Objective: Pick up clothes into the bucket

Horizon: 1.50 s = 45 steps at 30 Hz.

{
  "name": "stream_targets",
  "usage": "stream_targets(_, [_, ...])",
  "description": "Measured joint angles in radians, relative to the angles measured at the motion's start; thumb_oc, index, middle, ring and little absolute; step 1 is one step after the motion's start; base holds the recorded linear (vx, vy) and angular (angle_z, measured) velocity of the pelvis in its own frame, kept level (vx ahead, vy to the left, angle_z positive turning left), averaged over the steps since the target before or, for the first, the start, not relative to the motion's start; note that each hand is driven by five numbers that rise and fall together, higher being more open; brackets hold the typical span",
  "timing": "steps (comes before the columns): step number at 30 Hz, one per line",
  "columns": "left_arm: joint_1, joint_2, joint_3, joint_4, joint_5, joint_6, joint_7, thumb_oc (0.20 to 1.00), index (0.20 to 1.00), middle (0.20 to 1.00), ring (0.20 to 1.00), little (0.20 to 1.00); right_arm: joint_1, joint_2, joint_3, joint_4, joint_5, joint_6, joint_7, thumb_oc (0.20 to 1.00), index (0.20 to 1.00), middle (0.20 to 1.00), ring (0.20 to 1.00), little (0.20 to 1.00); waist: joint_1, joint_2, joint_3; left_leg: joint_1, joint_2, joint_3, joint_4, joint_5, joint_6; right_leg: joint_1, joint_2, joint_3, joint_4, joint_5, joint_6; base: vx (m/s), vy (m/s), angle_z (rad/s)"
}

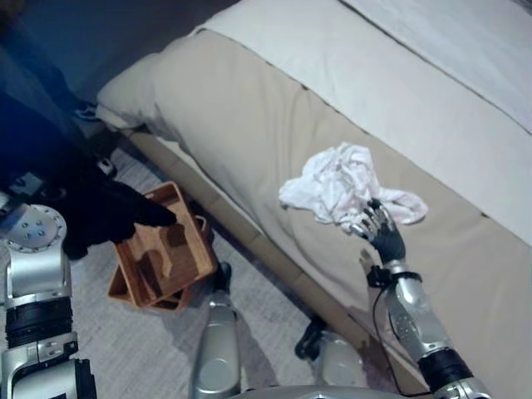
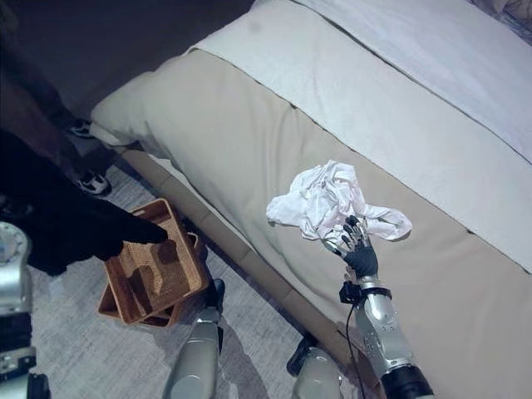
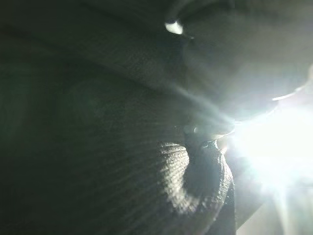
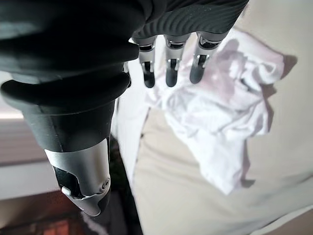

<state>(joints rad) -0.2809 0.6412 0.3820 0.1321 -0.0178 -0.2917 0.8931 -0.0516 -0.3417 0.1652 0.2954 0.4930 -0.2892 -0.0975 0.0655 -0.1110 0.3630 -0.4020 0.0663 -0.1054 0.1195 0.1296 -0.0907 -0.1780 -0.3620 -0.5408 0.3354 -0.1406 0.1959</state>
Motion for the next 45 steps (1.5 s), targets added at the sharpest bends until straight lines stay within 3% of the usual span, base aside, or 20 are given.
stream_targets(3, [0.004,-0.028,-0.024,0.061,-0.020,-0.001,-0.010,0.200,0.200,0.200,0.200,0.200,-0.002,0.000,0.000,0.000,0.001,0.000,-0.001,1.000,1.000,1.000,1.000,1.000,-0.002,0.000,0.004,-0.019,0.002,0.001,0.008,0.000,0.000,-0.022,0.000,0.004,0.010,0.000,0.000,0.00,-0.028,-0.04])
stream_targets(7, [0.002,-0.039,-0.038,0.111,-0.045,-0.005,-0.010,0.200,0.200,0.200,0.200,0.200,-0.023,-0.007,-0.001,-0.014,0.010,-0.004,-0.002,1.000,1.000,1.000,1.000,1.000,-0.002,-0.005,0.071,-0.056,0.012,-0.004,0.047,-0.006,-0.006,-0.051,0.007,0.012,0.035,-0.004,-0.005,-0.03,-0.012,-0.04])
stream_targets(13, [-0.017,-0.032,-0.048,0.191,-0.056,0.001,-0.008,0.200,0.200,0.200,0.200,0.200,-0.076,-0.018,-0.012,-0.051,0.031,-0.012,-0.012,1.000,1.000,1.000,1.000,1.000,-0.025,-0.039,0.156,-0.194,0.020,-0.010,0.152,-0.023,-0.006,-0.194,-0.008,0.040,0.158,-0.033,-0.029,-0.06,0.003,-0.03])
stream_targets(20, [-0.039,-0.025,-0.058,0.205,-0.056,0.016,-0.006,0.200,0.200,0.200,0.200,0.200,-0.094,-0.031,-0.012,-0.112,0.051,-0.041,-0.024,1.000,1.000,1.000,1.000,1.000,-0.029,-0.047,0.159,-0.308,0.029,-0.026,0.204,-0.035,0.005,-0.306,-0.008,0.050,0.219,-0.051,-0.040,-0.06,0.001,-0.01])
stream_targets(23, [-0.080,-0.006,-0.106,0.236,-0.056,0.020,-0.008,0.200,0.200,0.200,0.200,0.200,-0.133,-0.029,-0.001,-0.120,0.051,-0.043,-0.026,1.000,1.000,1.000,1.000,1.000,-0.031,-0.053,0.159,-0.380,0.035,-0.040,0.227,-0.031,0.010,-0.372,-0.006,0.047,0.251,-0.056,-0.053,-0.04,0.016,0.04])
stream_targets(31, [-0.136,-0.018,-0.208,0.247,-0.077,0.024,-0.033,0.200,0.200,0.200,0.200,0.200,-0.159,-0.027,0.052,-0.113,0.051,-0.054,-0.032,1.000,1.000,1.000,1.000,1.000,-0.093,-0.061,0.154,-0.530,0.035,-0.060,0.328,-0.038,0.006,-0.501,-0.009,0.059,0.324,-0.062,-0.063,-0.02,0.027,-0.02])
stream_targets(37, [-0.195,-0.017,-0.215,0.286,-0.089,0.021,-0.053,0.200,0.200,0.200,0.200,0.200,-0.160,-0.031,0.053,-0.114,0.052,-0.055,-0.029,1.000,1.000,1.000,1.000,1.000,-0.125,-0.062,0.153,-0.622,0.040,-0.068,0.393,-0.056,0.007,-0.585,-0.010,0.072,0.368,-0.072,-0.078,-0.01,0.042,-0.07])
stream_targets(45, [-0.256,-0.011,-0.284,0.446,-0.237,0.010,-0.165,0.200,0.200,0.200,0.200,0.200,-0.160,-0.033,0.052,-0.118,0.070,-0.055,-0.023,1.000,1.000,1.000,1.000,1.000,-0.139,-0.063,0.152,-0.672,0.038,-0.081,0.435,-0.067,0.005,-0.607,-0.007,0.064,0.370,-0.067,-0.072,0.00,0.016,0.00])
